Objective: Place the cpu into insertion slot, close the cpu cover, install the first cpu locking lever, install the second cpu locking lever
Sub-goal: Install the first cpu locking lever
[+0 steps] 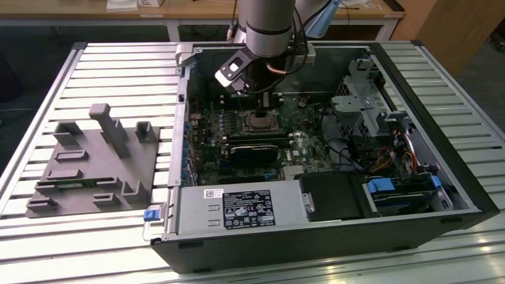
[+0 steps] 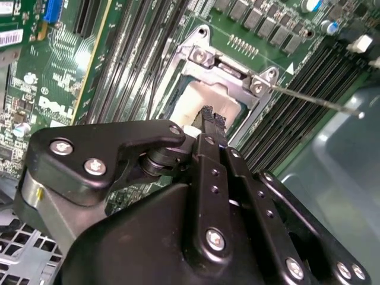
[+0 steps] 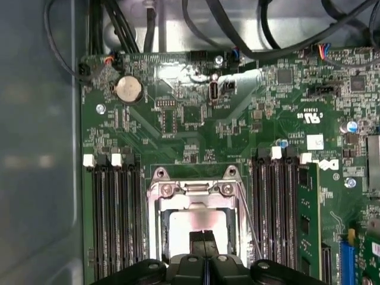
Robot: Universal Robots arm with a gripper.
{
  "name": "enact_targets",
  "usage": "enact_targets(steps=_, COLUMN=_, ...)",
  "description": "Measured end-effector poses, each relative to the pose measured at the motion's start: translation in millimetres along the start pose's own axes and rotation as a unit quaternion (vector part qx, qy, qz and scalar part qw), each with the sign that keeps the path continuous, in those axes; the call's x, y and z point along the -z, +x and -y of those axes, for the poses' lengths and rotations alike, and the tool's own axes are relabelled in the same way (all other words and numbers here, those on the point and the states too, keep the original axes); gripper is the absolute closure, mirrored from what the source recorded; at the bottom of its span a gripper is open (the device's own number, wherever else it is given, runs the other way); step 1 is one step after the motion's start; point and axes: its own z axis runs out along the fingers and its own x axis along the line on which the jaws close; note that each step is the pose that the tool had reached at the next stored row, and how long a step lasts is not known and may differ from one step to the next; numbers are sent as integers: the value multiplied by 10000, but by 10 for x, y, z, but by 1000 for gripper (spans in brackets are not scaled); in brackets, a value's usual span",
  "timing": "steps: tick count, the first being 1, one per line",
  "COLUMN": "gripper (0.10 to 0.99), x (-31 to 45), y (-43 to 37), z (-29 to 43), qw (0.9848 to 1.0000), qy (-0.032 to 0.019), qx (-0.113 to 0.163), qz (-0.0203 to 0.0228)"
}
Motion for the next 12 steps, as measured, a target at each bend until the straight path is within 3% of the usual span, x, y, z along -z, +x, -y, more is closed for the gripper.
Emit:
enact_targets(steps=7, gripper=980, x=-1, y=0, z=4, qw=10000, qy=1, qx=36, qz=-1)
enact_targets(steps=12, gripper=980, x=-2, y=0, z=3, qw=9994, qy=6, qx=336, qz=-6)
